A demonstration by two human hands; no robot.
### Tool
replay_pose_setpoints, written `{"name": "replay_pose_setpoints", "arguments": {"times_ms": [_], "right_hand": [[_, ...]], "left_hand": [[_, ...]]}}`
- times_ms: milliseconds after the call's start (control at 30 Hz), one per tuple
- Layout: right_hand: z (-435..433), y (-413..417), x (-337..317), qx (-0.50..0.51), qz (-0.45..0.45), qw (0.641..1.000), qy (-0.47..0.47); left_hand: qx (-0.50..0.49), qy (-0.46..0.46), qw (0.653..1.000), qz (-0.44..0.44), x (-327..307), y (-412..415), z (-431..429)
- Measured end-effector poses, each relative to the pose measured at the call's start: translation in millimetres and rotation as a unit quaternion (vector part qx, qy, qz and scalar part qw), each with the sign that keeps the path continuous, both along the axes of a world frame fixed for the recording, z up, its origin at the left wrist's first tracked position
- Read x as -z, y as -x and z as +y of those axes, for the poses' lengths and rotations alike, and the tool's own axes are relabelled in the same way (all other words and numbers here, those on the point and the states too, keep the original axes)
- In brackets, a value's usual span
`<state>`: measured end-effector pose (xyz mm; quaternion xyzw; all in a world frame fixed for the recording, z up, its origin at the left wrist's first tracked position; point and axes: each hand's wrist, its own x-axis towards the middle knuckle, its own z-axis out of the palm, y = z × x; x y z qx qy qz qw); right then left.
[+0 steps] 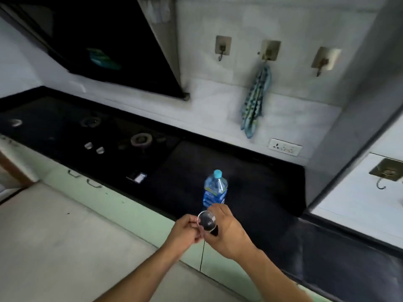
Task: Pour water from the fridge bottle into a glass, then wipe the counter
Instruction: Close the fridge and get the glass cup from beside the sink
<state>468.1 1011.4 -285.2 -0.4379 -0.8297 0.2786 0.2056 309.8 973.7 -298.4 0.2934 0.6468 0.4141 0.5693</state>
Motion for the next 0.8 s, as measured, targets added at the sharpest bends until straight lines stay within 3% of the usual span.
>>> {"name": "replay_pose_setpoints", "arguments": {"times_ms": [333,633,800], "right_hand": [[37.3,86.2,27.0,-0.05,-0.021,0.998,0.015],[107.9,126.0,69.7,-0.024,-0.008,0.998,0.055],[143.6,137.7,86.7,-0.002,-0.025,0.996,0.087]], "left_hand": [[-0.027,0.035,0.999,-0.019,28.7,88.3,19.7],[-0.014,0.082,0.996,-0.017,58.8,126.3,97.7],[-0.003,0.096,0.995,0.027,72.2,134.5,138.8]]}}
